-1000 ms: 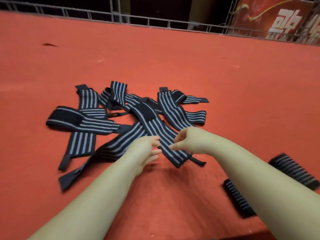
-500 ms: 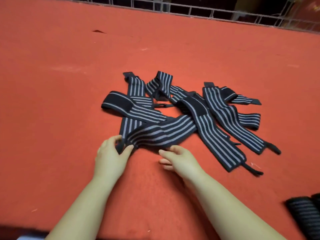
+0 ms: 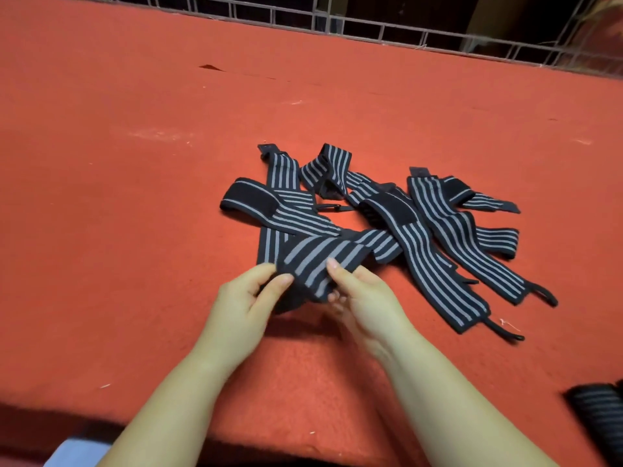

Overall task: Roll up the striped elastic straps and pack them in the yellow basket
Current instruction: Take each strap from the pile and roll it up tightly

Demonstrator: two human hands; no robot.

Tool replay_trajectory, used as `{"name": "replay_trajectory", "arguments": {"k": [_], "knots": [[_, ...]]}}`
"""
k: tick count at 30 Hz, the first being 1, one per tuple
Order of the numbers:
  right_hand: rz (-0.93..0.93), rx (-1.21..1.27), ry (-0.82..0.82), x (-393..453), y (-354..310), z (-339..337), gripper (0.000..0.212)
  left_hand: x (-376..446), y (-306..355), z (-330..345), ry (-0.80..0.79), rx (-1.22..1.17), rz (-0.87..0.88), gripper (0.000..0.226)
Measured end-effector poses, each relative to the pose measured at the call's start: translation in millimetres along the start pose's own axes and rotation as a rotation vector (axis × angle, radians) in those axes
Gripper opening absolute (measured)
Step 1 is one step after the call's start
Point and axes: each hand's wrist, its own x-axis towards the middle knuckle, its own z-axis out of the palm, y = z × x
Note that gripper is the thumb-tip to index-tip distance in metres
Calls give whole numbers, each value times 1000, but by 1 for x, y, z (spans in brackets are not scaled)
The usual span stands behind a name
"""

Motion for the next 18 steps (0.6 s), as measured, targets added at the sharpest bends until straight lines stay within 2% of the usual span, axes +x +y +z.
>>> {"name": "replay_trajectory", "arguments": {"k": [2,5,9,11,12,14,18], "knots": [[-71,60,35,-4,-9,-3,24,7,23,0,-56,-51,5,49],[-119,164,82,-16,-17,-13,26,17,44,-1,-169,-127,-63,34],[-27,406,112,-29,-24,-18,47,5,52,-1,-328,-329,-194,28],[-70,447,136,-30,-42,-22,28,-1,52,-4,-370,-318,-211,28],[-115,474,156,-30,-54,-24,27,-3,51,-8,-376,-318,-227,26],[-182,511,269,-24,-73,-37,39,-5,44,-22,-403,-320,-286,21],[-207,508,418,-16,-77,-66,17,-7,6,-65,-558,25,-417,44]]}}
